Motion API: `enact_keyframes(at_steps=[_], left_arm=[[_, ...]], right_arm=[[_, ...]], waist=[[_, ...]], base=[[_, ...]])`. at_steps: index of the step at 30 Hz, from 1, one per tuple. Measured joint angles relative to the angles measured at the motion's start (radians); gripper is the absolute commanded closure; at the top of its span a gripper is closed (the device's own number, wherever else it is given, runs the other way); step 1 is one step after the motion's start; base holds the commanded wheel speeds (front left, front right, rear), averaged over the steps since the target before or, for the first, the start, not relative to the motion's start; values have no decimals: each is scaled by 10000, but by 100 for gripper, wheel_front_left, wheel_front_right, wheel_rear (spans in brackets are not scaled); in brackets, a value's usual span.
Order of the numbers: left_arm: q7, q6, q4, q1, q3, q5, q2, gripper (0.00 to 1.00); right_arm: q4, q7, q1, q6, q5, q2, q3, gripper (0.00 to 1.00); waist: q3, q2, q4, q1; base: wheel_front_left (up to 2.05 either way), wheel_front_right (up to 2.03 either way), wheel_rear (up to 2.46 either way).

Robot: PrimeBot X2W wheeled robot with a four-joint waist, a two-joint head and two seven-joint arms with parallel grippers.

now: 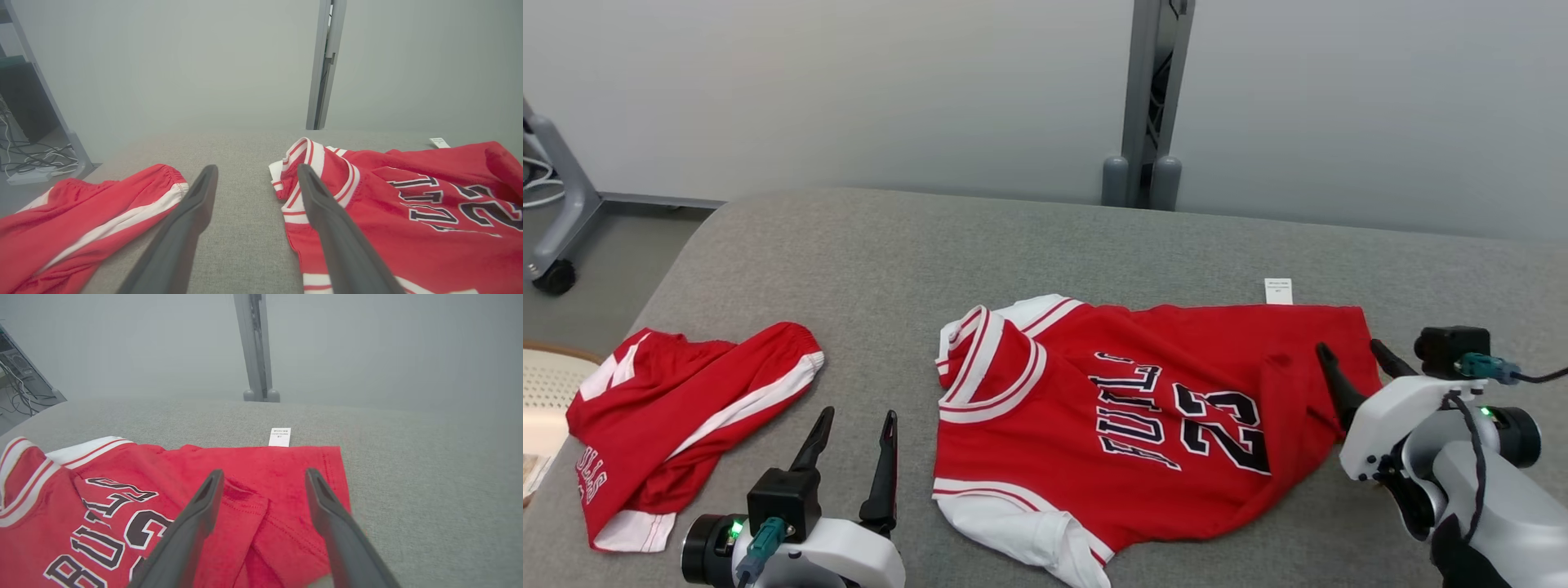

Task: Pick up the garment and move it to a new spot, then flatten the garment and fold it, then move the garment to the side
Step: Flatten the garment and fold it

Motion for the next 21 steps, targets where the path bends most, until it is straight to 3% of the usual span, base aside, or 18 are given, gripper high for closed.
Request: enact_keyframes(at_steps=[4,8,16,21], left_arm=[[0,69,-111,21,50,-52,2,0],[0,115,-201,76,104,-63,-2,0],[0,148,-341,246,265,-171,-4,0],[0,113,-303,323,347,-169,0,0]], right_arm=[[-1256,-35,558,0,-414,-453,-1043,0],[-2844,-48,1862,0,-1342,-598,-2842,0],[-5781,-50,4550,0,-3225,598,-5651,0],[-6439,-50,5439,0,-3893,1152,-6362,0]], waist=[[-137,0,-358,0],[-226,0,-675,0],[-320,0,-1075,0],[-374,0,-1131,0]], base=[[0,0,0],[0,0,0],[0,0,0],[0,0,0]])
